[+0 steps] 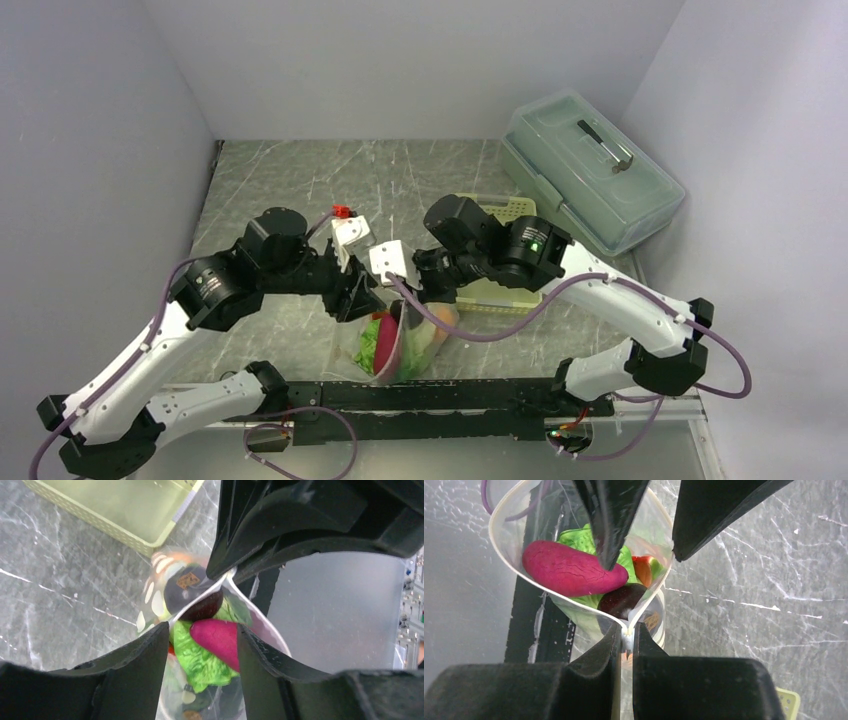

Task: Place the food in the zip-top bag and seal the zipper
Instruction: Zip the zipper food storage bag at the center of the board.

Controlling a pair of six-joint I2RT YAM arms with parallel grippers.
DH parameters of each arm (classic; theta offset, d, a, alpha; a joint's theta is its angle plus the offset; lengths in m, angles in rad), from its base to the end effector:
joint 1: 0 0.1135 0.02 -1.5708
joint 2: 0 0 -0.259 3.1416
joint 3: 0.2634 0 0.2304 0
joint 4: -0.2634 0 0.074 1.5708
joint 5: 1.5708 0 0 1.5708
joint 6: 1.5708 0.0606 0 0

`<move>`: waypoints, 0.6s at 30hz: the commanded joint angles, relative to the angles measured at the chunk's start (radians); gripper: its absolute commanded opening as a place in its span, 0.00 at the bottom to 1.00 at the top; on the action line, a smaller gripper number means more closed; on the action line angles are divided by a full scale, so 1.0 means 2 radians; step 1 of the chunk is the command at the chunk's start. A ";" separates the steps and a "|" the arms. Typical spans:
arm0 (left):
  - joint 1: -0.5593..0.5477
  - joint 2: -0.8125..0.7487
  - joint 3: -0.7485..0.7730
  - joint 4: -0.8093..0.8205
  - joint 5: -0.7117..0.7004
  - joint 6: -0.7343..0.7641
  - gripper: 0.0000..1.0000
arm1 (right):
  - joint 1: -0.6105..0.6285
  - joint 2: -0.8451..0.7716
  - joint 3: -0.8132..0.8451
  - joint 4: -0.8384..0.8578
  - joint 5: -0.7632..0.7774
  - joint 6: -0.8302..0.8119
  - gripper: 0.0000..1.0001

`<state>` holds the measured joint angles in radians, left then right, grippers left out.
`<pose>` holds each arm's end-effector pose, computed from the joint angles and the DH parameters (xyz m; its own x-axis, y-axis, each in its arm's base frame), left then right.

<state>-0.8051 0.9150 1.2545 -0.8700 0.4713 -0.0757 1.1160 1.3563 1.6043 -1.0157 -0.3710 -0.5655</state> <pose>0.0926 -0.1360 0.3847 -0.4187 0.3384 -0.8427 0.8846 0.3618 -0.2943 0.0943 0.2429 0.3887 0.2524 -0.6206 -0.7424 -0.9671 -0.1865 -0.1730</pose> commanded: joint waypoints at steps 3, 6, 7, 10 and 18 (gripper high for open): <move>-0.002 -0.034 -0.017 0.084 0.026 0.002 0.61 | 0.010 0.030 0.082 -0.017 0.009 0.075 0.00; -0.002 -0.046 -0.024 0.105 0.024 0.004 0.62 | 0.015 0.036 0.091 -0.019 0.006 0.082 0.00; -0.002 -0.050 -0.026 0.111 0.021 0.004 0.62 | 0.016 0.037 0.093 -0.019 0.004 0.083 0.00; -0.002 -0.061 -0.039 0.134 0.027 0.010 0.63 | 0.018 0.038 0.098 -0.019 -0.004 0.086 0.00; -0.002 -0.080 -0.071 0.181 0.049 0.018 0.73 | 0.023 0.035 0.101 -0.001 -0.011 0.103 0.00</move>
<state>-0.8066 0.7631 1.1316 -0.6052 0.5171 -0.0677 1.1542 1.4445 1.7512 -1.0760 -0.3717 -0.4061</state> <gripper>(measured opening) 0.725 0.077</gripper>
